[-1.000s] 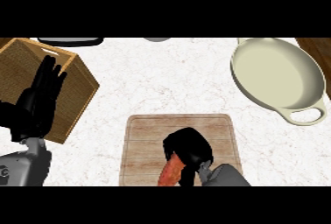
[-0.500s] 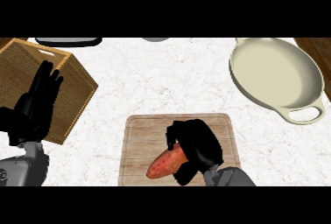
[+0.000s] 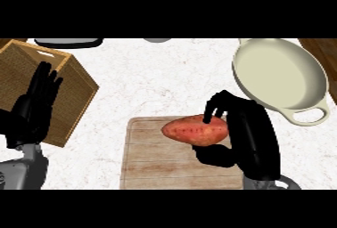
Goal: Pick the sweet potato from the cutting board and place it in the pot
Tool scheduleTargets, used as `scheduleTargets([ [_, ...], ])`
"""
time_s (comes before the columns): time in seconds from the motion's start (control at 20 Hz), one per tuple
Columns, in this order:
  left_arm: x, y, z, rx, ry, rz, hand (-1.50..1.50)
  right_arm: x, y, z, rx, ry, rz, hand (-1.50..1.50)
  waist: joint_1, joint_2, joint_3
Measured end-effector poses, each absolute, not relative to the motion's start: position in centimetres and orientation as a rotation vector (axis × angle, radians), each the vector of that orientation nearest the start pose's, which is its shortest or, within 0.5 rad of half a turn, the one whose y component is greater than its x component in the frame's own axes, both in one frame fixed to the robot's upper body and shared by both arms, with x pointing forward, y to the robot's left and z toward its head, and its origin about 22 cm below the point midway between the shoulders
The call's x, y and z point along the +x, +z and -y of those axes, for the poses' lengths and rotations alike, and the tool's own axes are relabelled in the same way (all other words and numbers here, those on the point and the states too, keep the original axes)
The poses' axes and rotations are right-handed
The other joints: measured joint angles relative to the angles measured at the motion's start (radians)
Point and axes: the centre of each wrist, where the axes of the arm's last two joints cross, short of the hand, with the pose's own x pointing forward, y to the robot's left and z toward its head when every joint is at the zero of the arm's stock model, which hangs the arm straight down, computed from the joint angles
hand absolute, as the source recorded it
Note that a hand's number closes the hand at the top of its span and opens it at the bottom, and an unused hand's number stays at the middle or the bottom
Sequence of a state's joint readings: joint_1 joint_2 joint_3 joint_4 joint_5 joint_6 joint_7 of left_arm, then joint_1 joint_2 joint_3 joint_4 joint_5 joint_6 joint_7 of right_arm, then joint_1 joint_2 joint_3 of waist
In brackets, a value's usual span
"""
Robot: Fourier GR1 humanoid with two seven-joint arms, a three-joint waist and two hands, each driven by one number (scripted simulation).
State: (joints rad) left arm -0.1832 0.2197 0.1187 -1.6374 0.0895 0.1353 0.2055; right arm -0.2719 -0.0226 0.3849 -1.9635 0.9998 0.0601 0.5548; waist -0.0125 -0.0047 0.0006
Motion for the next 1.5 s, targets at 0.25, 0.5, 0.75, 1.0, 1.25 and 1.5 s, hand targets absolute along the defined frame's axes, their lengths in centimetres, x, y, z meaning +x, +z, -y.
scheduleTargets([
  [0.25, 27.8, 8.1, -28.4, 0.201, 0.072, 1.631, 0.00, 24.3, 17.1, 15.5, -0.917, 0.561, 1.735, 1.50, 0.008, 0.002, 0.001],
  [0.5, 27.9, 8.2, -28.2, 0.201, 0.068, 1.622, 0.00, 26.7, 18.1, 19.1, -0.923, 0.467, 1.722, 1.50, 0.012, 0.004, 0.000],
  [0.75, 28.2, 8.1, -27.4, 0.196, 0.064, 1.616, 0.00, 29.5, 17.8, 23.1, -0.917, 0.402, 1.698, 1.50, 0.015, 0.005, 0.000],
  [1.0, 28.1, 8.1, -27.5, 0.193, 0.066, 1.616, 0.00, 33.1, 16.2, 26.5, -0.886, 0.332, 1.681, 1.50, 0.021, 0.008, 0.000],
  [1.25, 28.2, 8.4, -27.6, 0.188, 0.060, 1.624, 0.00, 34.7, 14.7, 28.8, -1.122, 0.414, 1.629, 1.50, 0.028, 0.011, 0.000],
  [1.5, 28.8, 8.4, -27.3, 0.184, 0.055, 1.632, 0.00, 36.9, 12.5, 31.8, -1.316, 0.487, 1.528, 1.50, 0.034, 0.014, 0.000],
])
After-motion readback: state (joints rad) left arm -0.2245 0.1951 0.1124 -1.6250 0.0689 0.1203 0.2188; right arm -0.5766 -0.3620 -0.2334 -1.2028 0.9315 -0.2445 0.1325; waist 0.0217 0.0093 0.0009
